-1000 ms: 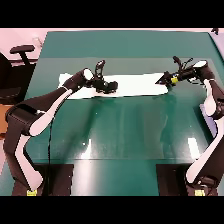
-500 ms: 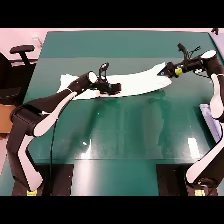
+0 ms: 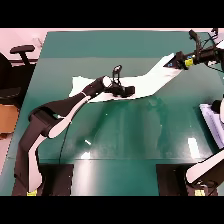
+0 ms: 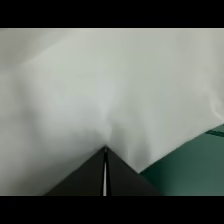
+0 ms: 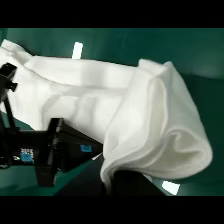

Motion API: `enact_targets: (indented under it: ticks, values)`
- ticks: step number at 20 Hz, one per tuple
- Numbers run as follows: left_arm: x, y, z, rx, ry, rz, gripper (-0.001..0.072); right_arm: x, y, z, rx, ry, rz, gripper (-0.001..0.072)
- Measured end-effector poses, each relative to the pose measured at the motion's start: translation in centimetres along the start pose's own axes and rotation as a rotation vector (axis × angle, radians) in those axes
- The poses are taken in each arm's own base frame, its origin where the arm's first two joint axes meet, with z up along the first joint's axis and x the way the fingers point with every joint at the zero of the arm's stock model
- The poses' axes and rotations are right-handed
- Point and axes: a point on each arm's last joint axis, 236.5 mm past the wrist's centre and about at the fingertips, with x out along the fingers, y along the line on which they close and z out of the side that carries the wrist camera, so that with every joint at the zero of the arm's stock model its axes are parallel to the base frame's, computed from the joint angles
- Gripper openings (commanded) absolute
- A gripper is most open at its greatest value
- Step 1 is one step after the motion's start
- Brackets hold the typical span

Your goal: Fold the shirts.

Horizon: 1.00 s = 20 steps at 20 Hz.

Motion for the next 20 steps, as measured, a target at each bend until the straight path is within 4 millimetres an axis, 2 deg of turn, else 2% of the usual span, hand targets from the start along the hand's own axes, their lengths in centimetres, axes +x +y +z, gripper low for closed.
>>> enact_targets:
  ticks: [4, 7, 11, 14, 16, 17, 20]
  values:
    - [1.7, -1.9, -1.0, -0.007, 0.016, -0.035, 0.0023, -1.3, 4.1, 0.7, -0.034, -0.046, 0.004, 0.0020]
    - [2.4, -2.8, -1.7, -0.012, 0.025, -0.053, 0.0023, -0.9, 7.8, 0.6, -0.080, -0.054, 0.020, 0.0020]
    - [2.9, -3.4, -2.0, -0.017, 0.024, -0.064, 0.0024, 2.2, 14.0, -0.6, -0.151, -0.032, 0.063, 0.0020]
    - [2.9, -3.5, -2.1, -0.018, 0.025, -0.067, 0.0024, 4.6, 17.9, -1.7, -0.199, -0.017, 0.095, 0.0020]
    - [2.8, -3.3, -2.2, -0.017, 0.040, -0.064, 0.0024, 6.3, 19.5, -2.1, -0.225, -0.026, 0.085, 0.0020]
    - [2.7, -3.0, -2.4, -0.019, 0.053, -0.062, 0.0024, 6.9, 20.3, -2.8, -0.239, -0.006, 0.087, 0.0020]
    - [1.6, -1.5, -2.1, -0.026, 0.092, -0.047, 0.0025, 8.1, 21.0, -2.9, -0.264, -0.023, 0.049, 0.0020]
